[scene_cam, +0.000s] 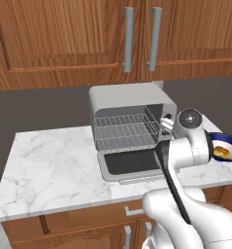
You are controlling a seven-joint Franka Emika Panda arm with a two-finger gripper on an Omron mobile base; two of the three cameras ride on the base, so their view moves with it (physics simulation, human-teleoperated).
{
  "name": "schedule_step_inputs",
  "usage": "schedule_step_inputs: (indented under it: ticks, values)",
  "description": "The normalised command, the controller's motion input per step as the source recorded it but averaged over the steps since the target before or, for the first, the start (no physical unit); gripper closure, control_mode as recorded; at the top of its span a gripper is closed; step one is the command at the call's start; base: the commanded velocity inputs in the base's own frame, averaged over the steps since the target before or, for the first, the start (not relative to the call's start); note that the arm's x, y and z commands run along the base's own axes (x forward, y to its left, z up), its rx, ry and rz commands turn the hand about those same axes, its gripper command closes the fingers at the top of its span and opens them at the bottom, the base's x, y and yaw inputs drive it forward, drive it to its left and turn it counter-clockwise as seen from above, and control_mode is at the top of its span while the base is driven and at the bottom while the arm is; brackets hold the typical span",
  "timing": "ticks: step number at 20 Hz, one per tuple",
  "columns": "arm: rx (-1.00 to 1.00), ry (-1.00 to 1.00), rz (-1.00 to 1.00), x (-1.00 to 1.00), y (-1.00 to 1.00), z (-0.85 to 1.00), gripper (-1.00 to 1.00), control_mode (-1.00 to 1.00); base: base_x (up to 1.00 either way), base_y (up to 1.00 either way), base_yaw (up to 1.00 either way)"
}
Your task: Pick up the heated bread from the toaster oven and place it in the bowl. Then move the bread bowl to the dining counter.
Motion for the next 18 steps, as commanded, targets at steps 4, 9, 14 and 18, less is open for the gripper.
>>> schedule_step_inputs:
  ticks: [4, 9, 14, 18]
  values:
    - [0.06, 0.00, -0.25, -0.02, -1.00, 0.67, 1.00, -1.00, 0.00, 0.00, 0.00]
    - [0.07, 0.12, -0.25, 0.14, -1.00, 0.40, 1.00, -1.00, 0.00, 0.00, 0.00]
    - [0.10, 0.34, -0.16, 0.54, -1.00, 0.03, 1.00, -1.00, 0.00, 0.00, 0.00]
    - [0.05, 0.32, -0.05, 0.23, -0.78, -0.02, 1.00, -1.00, 0.00, 0.00, 0.00]
